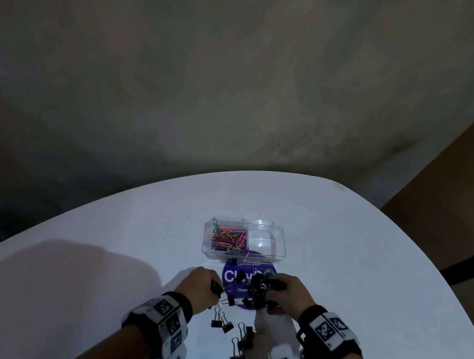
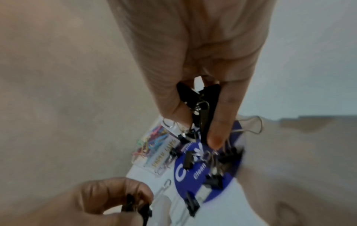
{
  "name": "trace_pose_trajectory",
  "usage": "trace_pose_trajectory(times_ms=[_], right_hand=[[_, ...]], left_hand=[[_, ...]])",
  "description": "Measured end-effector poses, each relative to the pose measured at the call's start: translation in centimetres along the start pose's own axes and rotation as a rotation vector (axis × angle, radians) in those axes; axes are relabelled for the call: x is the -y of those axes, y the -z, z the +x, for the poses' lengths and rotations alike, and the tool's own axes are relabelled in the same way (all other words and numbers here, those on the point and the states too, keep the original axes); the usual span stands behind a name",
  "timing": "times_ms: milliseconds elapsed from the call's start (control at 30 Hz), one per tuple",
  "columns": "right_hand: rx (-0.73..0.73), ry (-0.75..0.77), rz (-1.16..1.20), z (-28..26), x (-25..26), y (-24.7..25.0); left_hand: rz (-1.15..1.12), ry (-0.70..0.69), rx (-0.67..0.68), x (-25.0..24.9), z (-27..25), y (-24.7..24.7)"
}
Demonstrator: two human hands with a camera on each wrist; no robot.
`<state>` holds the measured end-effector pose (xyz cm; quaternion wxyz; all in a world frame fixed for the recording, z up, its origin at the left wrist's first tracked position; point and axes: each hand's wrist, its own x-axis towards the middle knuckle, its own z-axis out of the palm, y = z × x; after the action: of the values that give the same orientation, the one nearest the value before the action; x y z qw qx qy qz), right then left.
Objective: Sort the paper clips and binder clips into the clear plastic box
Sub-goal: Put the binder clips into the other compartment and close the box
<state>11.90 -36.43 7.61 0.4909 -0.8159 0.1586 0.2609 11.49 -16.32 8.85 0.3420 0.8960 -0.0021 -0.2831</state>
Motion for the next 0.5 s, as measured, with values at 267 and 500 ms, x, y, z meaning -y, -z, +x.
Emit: trace_pose_trajectory(times_ms=[267,500], right_hand=[[-0.163,0.189,-0.140,2.3,8.0,4.6],[-0.068,0.143,-0.463,5.3,8.9,3.4]], left_hand=[[0.073,-0.091,-0.017,-4.5,1.3,5.0],[0.223,-0.113,-0.095,-8.6,5.7,5.5]])
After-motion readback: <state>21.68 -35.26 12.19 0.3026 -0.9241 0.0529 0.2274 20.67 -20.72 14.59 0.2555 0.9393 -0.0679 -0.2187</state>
